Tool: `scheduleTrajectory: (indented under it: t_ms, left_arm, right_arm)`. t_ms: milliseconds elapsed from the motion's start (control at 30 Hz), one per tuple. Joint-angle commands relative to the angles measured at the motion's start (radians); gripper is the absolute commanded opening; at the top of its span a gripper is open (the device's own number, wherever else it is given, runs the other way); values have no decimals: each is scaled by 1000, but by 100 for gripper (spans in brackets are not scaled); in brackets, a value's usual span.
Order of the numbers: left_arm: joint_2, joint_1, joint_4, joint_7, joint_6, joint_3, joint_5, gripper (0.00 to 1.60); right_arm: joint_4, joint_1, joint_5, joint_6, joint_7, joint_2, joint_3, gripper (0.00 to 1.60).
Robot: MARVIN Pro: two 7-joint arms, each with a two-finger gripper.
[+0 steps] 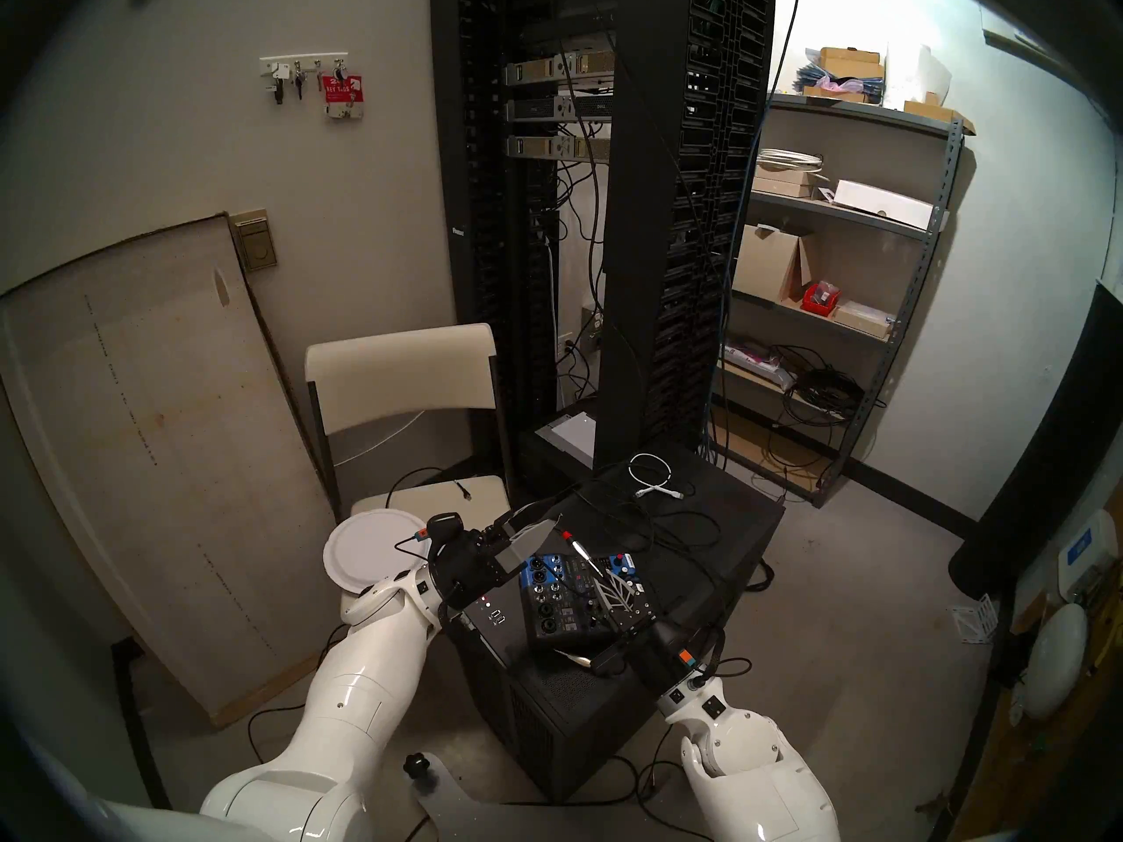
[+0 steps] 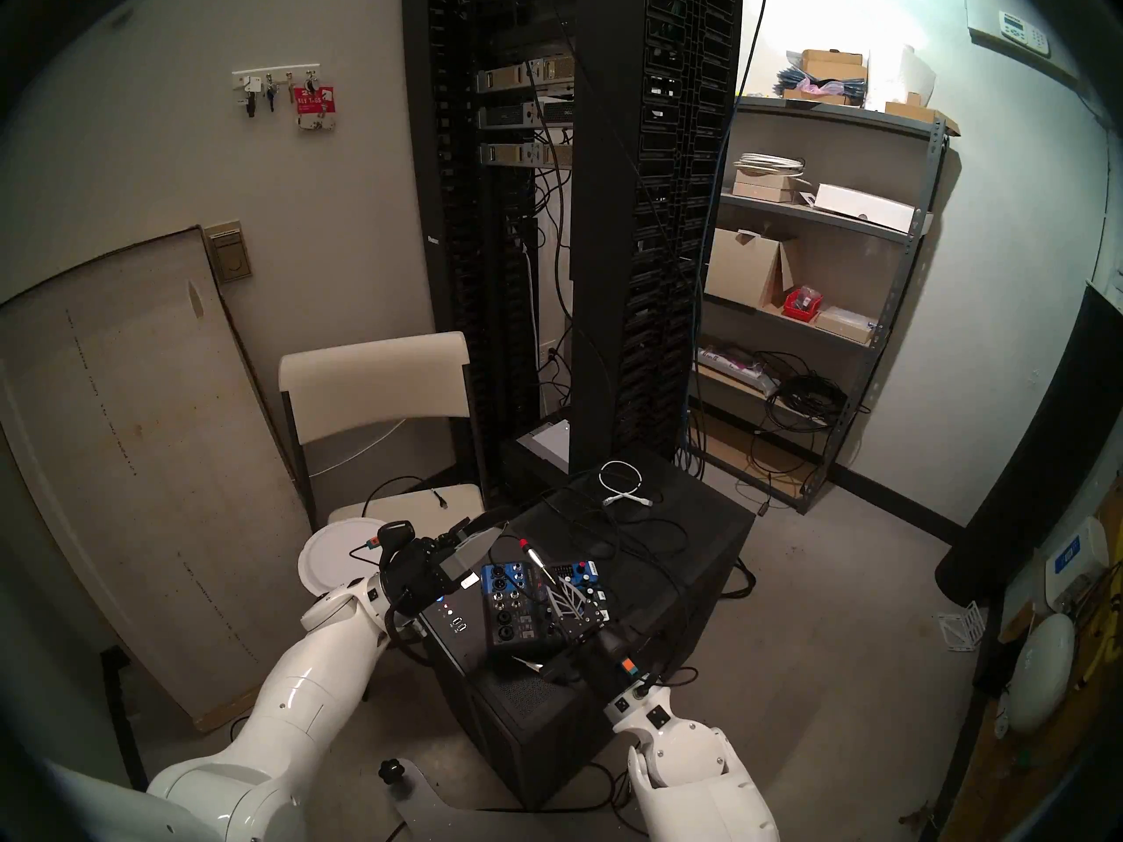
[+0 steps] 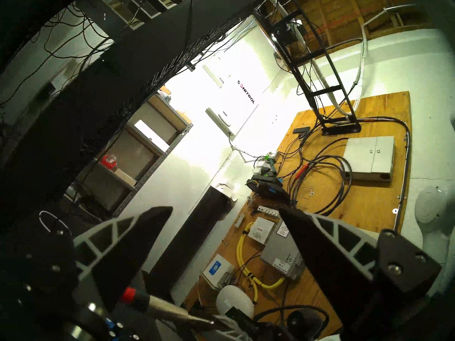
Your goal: Insert aux cable
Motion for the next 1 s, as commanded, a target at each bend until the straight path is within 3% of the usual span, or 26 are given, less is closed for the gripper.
scheduleTrajectory:
  t_ms: [0,167,267,700,967]
  left_arm:
    - [-11,23,-125,23,69,4,-13,160]
    - [-13,30,-182,52,101,11,-7,160]
    - [-2,42,-226,117,107,16,23,160]
    - [-13,111,-423,252,236,-1,32,160]
    - [-17,119,-441,273,253,-4,32,160]
  right_arm:
    - [-7,35,-3,-15,-9,-6,4,0]
    - [-1,40,-6,-16,-13,-7,4,0]
    - [1,42,-7,-15,-14,-6,3,0]
    - [8,50,-4,-18,-14,-2,2,0]
    - [3,47,-3,-19,-15,-1,2,0]
